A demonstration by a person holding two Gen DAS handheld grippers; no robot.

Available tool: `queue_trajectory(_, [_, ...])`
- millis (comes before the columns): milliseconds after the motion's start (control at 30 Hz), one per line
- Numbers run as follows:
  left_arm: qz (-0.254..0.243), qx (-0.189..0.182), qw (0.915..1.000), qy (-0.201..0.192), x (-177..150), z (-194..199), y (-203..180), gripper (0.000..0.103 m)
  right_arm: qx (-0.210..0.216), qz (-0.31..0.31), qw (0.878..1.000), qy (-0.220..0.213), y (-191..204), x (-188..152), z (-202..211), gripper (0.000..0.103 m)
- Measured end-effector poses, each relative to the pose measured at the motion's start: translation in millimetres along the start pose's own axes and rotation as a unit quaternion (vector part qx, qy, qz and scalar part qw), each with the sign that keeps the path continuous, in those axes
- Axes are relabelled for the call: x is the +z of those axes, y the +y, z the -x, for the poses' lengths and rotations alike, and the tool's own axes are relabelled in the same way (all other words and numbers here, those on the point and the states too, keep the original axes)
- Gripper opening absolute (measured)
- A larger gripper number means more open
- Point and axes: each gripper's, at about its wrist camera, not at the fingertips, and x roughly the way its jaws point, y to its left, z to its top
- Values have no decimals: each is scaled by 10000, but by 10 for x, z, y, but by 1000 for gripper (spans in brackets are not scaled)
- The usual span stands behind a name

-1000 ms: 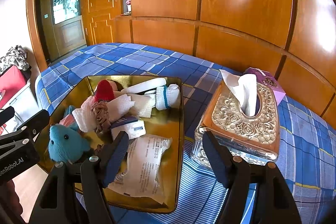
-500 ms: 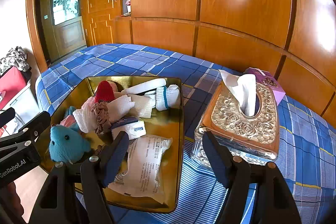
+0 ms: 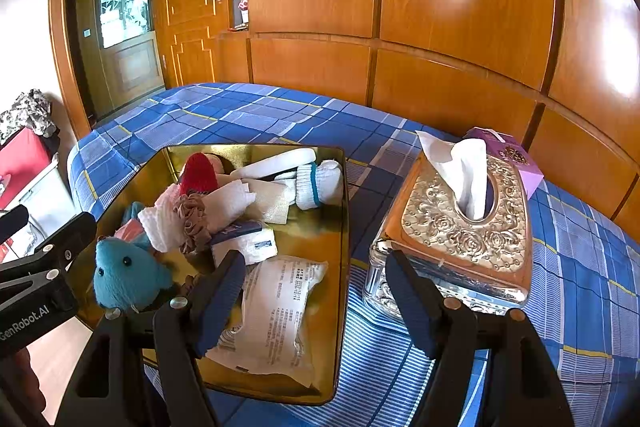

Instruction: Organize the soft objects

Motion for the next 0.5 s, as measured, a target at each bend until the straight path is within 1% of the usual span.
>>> queue_trajectory(500, [-30, -60, 10000, 27, -5, 9, -12, 103, -7, -11, 10000, 12, -9, -9, -1, 74])
